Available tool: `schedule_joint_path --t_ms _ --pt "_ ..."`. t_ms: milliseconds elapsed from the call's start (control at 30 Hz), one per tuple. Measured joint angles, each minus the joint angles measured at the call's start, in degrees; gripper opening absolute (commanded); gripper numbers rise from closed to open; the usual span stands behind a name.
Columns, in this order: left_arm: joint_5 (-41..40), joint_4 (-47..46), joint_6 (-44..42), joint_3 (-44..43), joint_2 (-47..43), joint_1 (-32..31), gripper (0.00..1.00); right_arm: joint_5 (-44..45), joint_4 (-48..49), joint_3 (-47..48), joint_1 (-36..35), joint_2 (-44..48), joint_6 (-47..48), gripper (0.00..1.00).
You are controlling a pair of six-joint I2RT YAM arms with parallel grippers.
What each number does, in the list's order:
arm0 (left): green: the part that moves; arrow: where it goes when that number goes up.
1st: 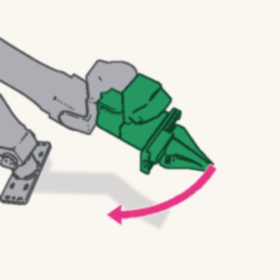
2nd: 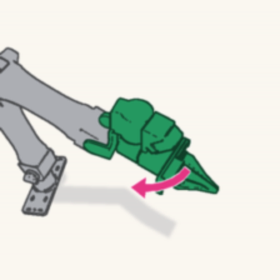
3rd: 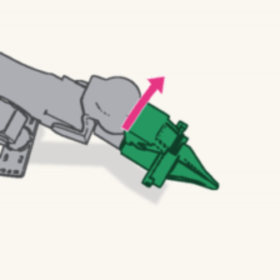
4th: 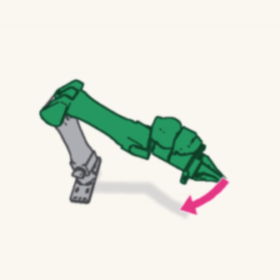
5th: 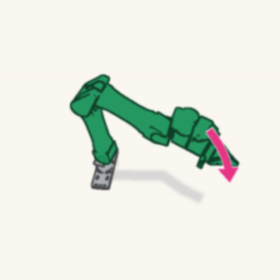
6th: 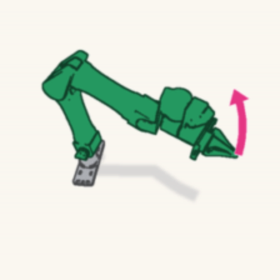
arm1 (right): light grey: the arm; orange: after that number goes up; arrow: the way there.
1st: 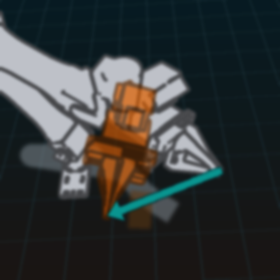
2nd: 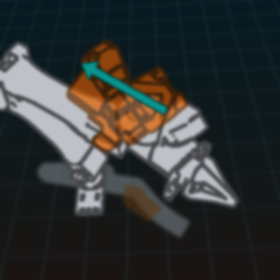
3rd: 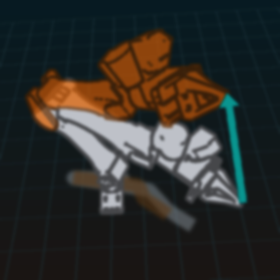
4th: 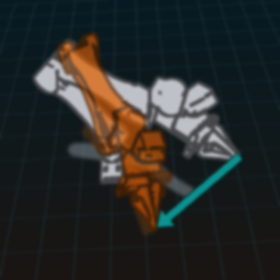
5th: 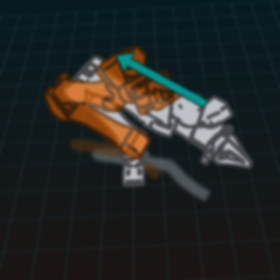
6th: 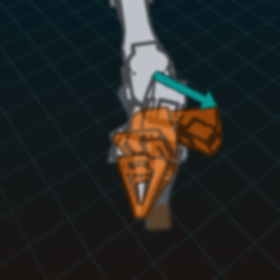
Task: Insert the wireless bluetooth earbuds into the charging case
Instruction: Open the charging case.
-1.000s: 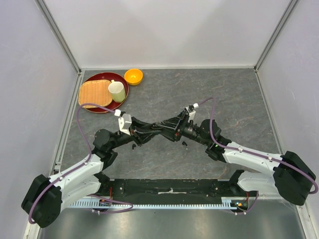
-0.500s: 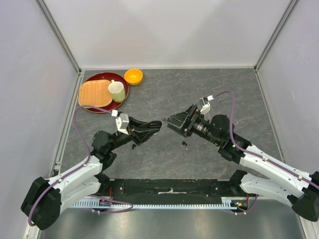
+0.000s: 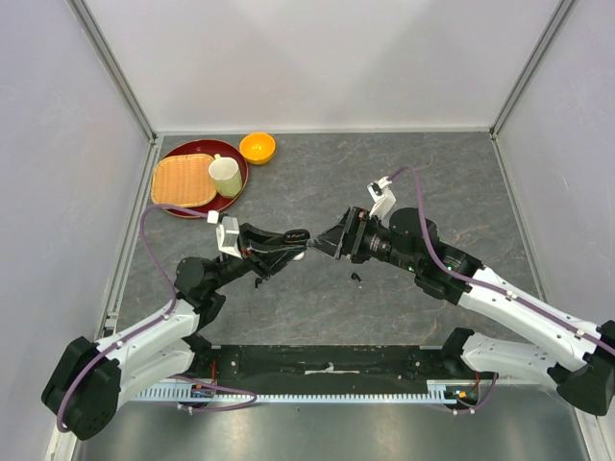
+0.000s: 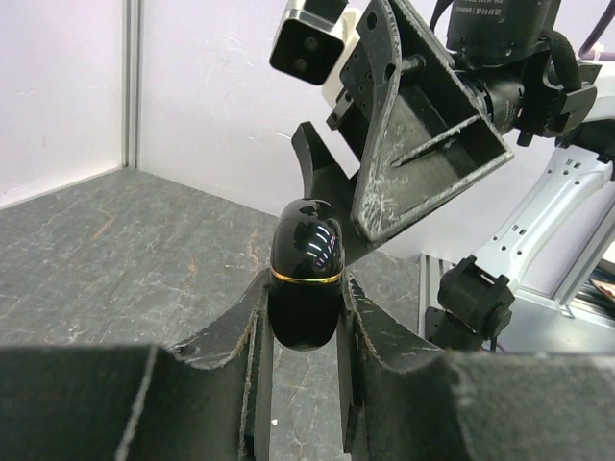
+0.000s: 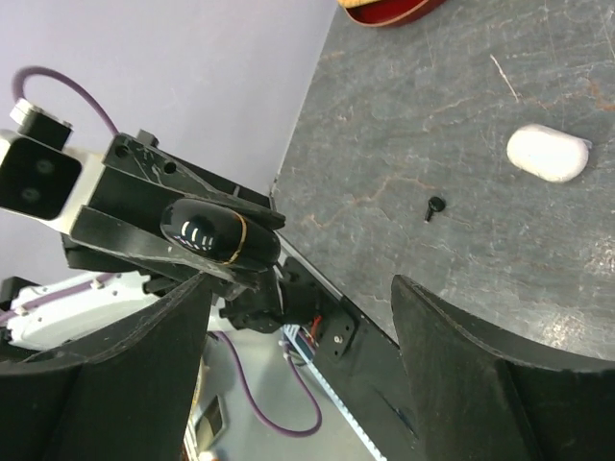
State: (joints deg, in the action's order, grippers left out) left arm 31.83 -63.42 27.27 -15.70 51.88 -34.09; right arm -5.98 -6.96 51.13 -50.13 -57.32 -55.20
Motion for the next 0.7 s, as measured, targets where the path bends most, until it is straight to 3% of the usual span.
schedule_joint_path --t_ms 700 --pt "3.5 -1.4 1.0 0.2 0.6 0.1 0.02 -0.7 -1.0 0.5 -1.0 -1.4 0.6 0.84"
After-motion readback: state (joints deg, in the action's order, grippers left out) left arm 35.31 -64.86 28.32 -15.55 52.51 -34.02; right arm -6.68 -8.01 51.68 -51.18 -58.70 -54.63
